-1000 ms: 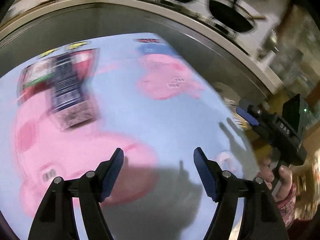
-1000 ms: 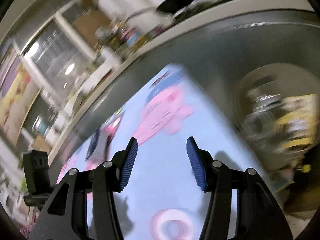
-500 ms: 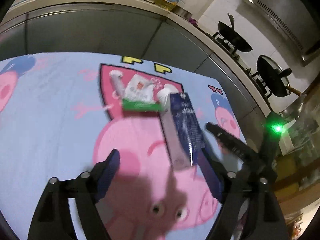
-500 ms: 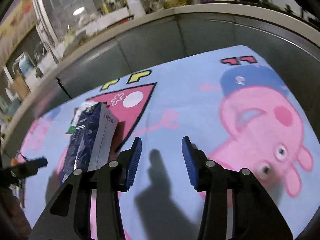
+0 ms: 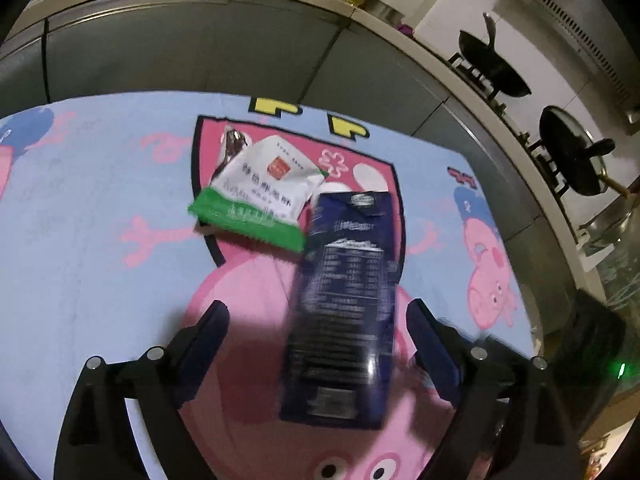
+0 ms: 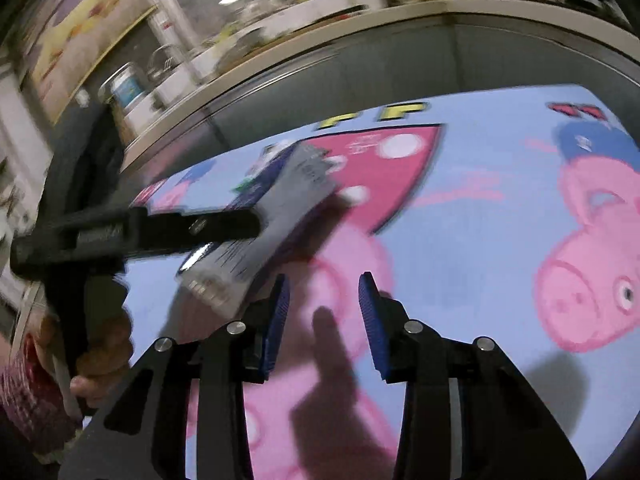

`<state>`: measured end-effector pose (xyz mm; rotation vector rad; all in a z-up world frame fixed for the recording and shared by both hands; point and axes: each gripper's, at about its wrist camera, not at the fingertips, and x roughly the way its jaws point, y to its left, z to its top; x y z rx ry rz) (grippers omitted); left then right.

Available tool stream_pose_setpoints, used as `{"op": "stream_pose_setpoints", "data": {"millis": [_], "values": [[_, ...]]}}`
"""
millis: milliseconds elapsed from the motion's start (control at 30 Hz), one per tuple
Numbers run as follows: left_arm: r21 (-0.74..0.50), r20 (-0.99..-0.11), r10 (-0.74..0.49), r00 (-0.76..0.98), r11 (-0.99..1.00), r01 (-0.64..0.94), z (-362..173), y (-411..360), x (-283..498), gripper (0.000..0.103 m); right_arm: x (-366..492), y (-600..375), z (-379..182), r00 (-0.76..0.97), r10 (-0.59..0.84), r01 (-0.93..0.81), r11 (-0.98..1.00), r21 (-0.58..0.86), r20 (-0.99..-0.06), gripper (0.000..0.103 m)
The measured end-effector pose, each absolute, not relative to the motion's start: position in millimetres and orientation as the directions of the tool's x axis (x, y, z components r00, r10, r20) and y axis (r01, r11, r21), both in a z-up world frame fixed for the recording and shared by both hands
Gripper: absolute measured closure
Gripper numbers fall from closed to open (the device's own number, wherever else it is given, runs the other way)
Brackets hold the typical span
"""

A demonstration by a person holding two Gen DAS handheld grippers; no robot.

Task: Collect trash
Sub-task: 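Grasp the dark blue milk carton with the left tool while the right tool grasps the white-green snack packet, then carry the carton and packet over the beige bin and open both tools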

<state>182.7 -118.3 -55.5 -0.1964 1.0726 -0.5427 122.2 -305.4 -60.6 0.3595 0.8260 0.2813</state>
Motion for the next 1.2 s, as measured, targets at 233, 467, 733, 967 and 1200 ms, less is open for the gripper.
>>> {"op": "stream_pose_setpoints", "data": {"millis": [233, 467, 733, 967, 1200], "values": [[-0.418, -0.762, -0.558, 0.328, 0.811, 0.409, -52.8, -118.4, 161.1, 0.048, 129.2, -342.9, -50.2, 0.691, 0.339, 0.007, 0.879, 0.476, -0.638, 0.066], [-0.454, -0.707, -0.586, 0.395, 0.805, 0.382, -41.4, -22.6, 106.5, 0.049, 170.3, -284.5, -29.9, 0.676, 0.379, -0.12, 0.903, 0.413, -0.632, 0.064], [-0.442, -0.713, -0.502, 0.49, 0.864, 0.242, -43.6, 53.3, 105.0, 0.051, 214.2, -174.3, -40.4, 0.662, 0.249, -0.274, 0.958, 0.08, -0.707, 0.052], [-0.459, -0.715, -0.524, 0.463, 0.851, 0.254, -54.8, 43.6, 103.1, 0.052, 207.1, -169.6, -47.2, 0.668, 0.148, -0.232, 0.973, -0.015, -0.73, 0.101], [-0.464, -0.712, -0.561, 0.422, 0.827, 0.318, -51.8, 20.6, 84.3, 0.054, 83.2, -187.0, -31.7, 0.678, 0.273, -0.285, 0.953, 0.099, -0.683, 0.101]]}}
